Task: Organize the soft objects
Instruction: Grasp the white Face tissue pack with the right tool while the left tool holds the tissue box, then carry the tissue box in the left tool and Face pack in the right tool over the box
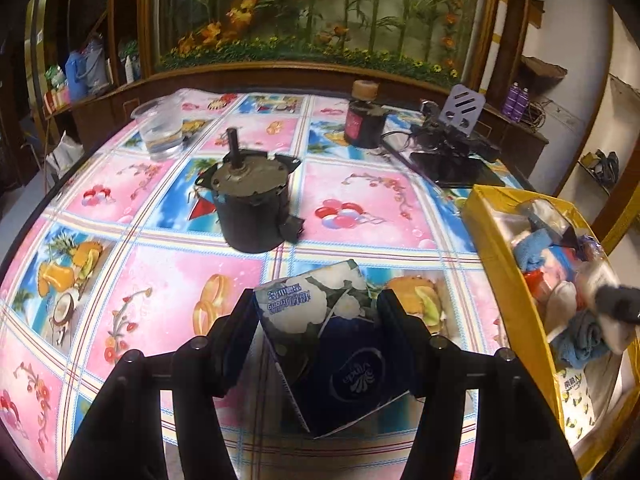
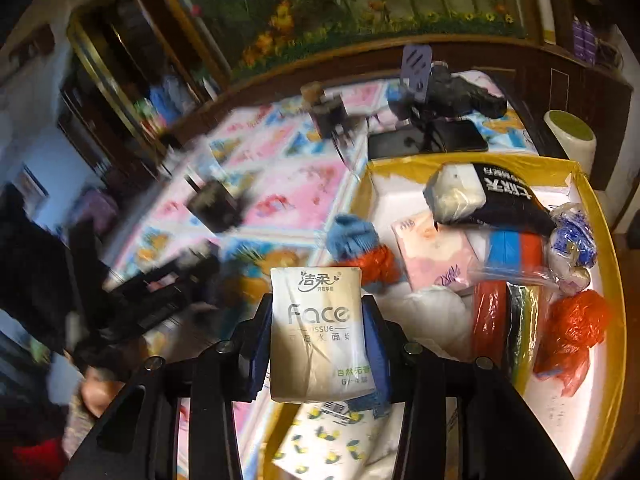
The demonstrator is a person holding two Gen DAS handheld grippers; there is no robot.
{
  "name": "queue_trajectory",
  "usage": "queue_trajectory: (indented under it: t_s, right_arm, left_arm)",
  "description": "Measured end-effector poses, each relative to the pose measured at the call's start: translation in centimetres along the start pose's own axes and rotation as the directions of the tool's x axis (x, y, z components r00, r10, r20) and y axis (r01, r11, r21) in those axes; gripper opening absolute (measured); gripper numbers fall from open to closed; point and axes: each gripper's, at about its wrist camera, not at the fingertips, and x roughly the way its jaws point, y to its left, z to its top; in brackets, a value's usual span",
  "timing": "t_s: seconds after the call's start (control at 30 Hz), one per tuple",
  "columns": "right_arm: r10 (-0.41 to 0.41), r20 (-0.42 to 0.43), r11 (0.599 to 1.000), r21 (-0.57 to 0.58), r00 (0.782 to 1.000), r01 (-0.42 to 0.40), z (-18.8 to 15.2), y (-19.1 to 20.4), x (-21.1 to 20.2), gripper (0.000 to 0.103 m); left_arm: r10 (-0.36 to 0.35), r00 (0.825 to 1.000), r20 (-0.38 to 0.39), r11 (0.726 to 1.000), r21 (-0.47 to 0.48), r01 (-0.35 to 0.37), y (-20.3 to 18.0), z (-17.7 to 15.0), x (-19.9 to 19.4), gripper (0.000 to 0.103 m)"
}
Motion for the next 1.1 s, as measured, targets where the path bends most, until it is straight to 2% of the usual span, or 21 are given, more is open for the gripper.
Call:
queue_trajectory:
  t_s: [0.07,0.2,0.37,0.43,0.53,0.6,0.63,0.83,1.0,1.1]
  right_arm:
    - [0.021,0.075,1.0,0.006,0.997,-0.022,0.1,0.2,-1.5,0.045]
    - [-0.001,0.185,0.999,0.038,0.983,-0.006,0.5,0.4,-2.9,0.045]
    - [-0.124,0.267,0.992,0.007,0.956,0.127,2.1,1.8,-2.2,0.045]
    - [-0.148,0.285,0.987,-0.016,0.947,0.159,2.4,1.9,-1.5,0.045]
    - [-0.145,0.293,0.988,-0.015,0.945,0.156,2.1,0.7,-0.7,0.044]
    - [-0.118,0.268,0.993,0.016,0.956,0.118,2.2,-0.8,-0.7,0.044]
    - [-0.109,0.28,0.994,0.023,0.954,0.107,2.2,-1.3,-1.1,0.044]
    - [-0.143,0.29,0.988,0.093,0.946,0.121,2.4,-4.0,-2.5,0.044]
    - [-0.153,0.283,0.98,0.164,0.947,0.11,2.2,-6.2,-3.8,0.044]
    - [-0.177,0.273,0.976,0.173,0.945,0.133,1.9,-6.8,-4.0,0.044]
  left_arm:
    - [-0.007,1.0,0.018,1.0,0.019,0.007,-0.5,0.0,-0.4,0.06]
    - [-0.002,0.999,0.046,0.999,0.043,0.0,-1.0,0.0,-0.9,0.06]
    - [-0.005,0.997,0.071,0.999,0.042,0.002,-1.0,0.1,-1.1,0.06]
    - [-0.003,0.997,0.077,0.999,0.045,0.0,-1.0,0.1,-1.2,0.06]
    - [-0.024,0.997,0.078,0.999,0.047,0.02,-1.1,0.1,-1.2,0.06]
    - [-0.026,0.997,0.078,0.998,0.051,0.022,-1.3,0.1,-1.2,0.06]
    - [-0.03,0.997,0.078,0.998,0.053,0.026,-1.5,0.1,-1.2,0.06]
    - [-0.067,0.991,0.118,0.995,0.077,0.058,-3.2,0.0,-2.3,0.06]
    - [-0.164,0.978,0.127,0.985,0.074,0.156,-6.3,0.1,-3.2,0.06]
    - [-0.211,0.969,0.125,0.974,0.107,0.198,-9.3,-0.1,-3.6,0.06]
